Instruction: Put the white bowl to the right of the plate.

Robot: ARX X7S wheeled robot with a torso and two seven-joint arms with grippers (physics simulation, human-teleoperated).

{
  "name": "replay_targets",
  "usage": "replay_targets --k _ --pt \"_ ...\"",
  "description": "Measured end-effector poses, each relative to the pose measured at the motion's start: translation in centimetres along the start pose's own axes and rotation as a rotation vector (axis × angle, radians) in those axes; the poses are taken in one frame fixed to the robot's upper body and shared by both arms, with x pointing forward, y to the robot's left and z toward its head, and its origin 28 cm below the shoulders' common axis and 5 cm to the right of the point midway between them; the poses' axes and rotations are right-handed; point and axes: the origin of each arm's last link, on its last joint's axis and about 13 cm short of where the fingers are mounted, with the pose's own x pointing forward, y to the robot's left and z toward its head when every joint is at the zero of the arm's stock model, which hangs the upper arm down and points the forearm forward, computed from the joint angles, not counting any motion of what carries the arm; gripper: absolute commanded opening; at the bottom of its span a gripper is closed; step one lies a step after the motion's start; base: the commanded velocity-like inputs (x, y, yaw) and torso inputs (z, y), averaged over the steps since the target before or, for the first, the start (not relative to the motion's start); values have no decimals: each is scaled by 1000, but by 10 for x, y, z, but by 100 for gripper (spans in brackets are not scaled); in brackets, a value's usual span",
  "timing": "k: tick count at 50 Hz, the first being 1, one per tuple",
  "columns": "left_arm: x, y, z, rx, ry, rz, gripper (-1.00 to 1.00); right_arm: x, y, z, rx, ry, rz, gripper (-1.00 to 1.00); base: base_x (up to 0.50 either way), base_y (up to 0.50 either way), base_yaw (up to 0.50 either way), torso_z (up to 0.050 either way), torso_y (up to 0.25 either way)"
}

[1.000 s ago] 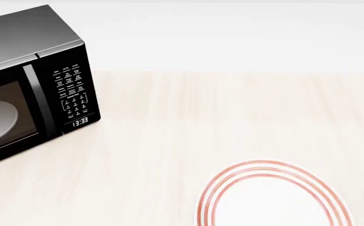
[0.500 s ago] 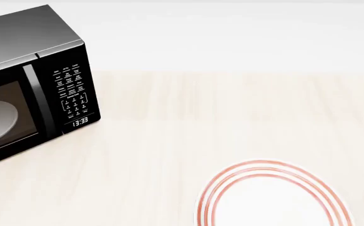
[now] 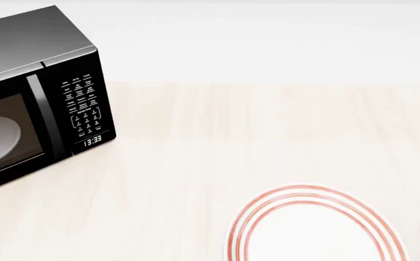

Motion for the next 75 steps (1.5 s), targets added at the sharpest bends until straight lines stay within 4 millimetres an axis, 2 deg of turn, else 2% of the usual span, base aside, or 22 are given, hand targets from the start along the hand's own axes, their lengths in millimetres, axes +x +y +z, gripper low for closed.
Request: replay_targets --k 3,4,27,36,45,52,58,66,75 --pt "0 0 0 0 0 0 100 0 0 0 -1 -1 1 -100 0 0 0 0 0" --pt "0 0 0 0 0 0 100 0 0 0 -2 -2 3 100 0 0 0 0 0" --pt "-1 0 0 0 -3 0 100 -11 8 2 -5 -50 69 100 0 0 0 0 0" --pt "-1 0 0 -1 -3 -1 100 -39 18 0 -64 -137 112 100 0 0 0 0 0" --pt "-2 1 1 -3 -5 -3 100 -84 31 -10 -153 -253 188 100 0 0 0 0 0" --pt "-2 1 1 -5 -8 -7 100 -118 40 -23 -231 -343 253 100 0 0 0 0 0" --pt "-4 1 2 -4 -13 -15 100 -140 46 -36 -295 -413 298 100 0 0 0 0 0" --pt "-8 -2 3 0 -29 -42 100 -159 51 -62 -399 -515 346 100 0 0 0 0 0" --pt "-16 -5 5 -16 -45 -96 100 -174 46 -105 -520 -712 383 100 0 0 0 0 0"
